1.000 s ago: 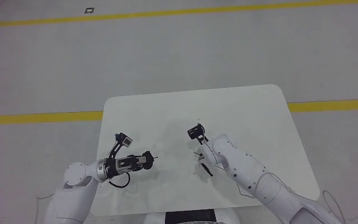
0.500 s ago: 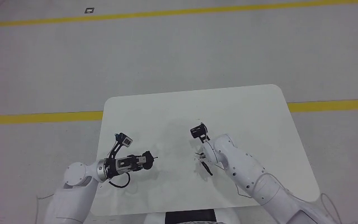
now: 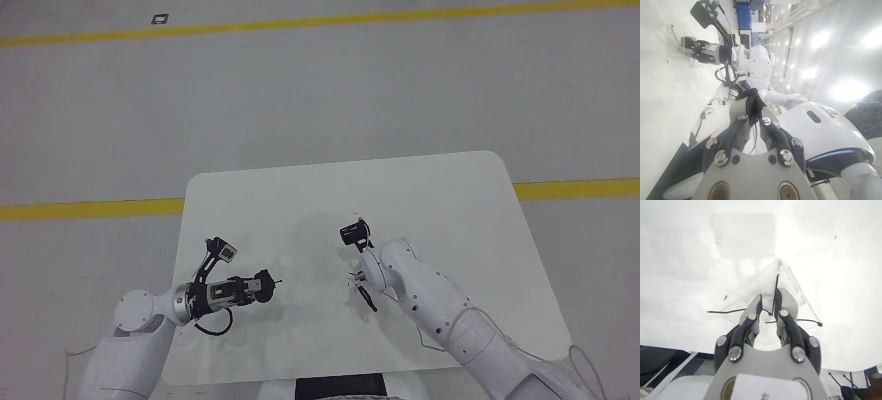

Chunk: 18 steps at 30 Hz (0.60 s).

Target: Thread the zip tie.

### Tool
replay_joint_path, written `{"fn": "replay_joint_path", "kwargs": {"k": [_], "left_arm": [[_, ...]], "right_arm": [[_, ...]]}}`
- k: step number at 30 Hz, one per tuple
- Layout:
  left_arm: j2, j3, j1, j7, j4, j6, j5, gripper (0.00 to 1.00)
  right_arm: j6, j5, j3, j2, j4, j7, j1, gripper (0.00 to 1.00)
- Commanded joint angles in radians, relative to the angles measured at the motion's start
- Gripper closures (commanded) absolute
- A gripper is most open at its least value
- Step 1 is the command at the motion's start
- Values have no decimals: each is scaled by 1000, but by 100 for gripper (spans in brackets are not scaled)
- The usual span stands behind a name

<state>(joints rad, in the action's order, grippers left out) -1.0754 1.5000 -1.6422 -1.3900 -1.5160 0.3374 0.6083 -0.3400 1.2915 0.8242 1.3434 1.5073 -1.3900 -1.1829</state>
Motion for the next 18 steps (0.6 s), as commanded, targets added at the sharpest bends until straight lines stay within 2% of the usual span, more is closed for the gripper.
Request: {"fn": "replay_joint_path", "kwargs": {"k": [1, 6, 18], "left_arm": [[0, 0, 0, 0, 0, 0, 0, 100], [0, 0, 0, 0, 0, 0, 0, 100], [0, 0, 0, 0, 0, 0, 0, 100]], "right_arm": [[0, 4, 2, 1, 5, 0, -1, 89], [0, 22, 14, 2, 23, 0, -12, 83], [3, 13, 13, 9, -1, 0, -10, 85]]}}
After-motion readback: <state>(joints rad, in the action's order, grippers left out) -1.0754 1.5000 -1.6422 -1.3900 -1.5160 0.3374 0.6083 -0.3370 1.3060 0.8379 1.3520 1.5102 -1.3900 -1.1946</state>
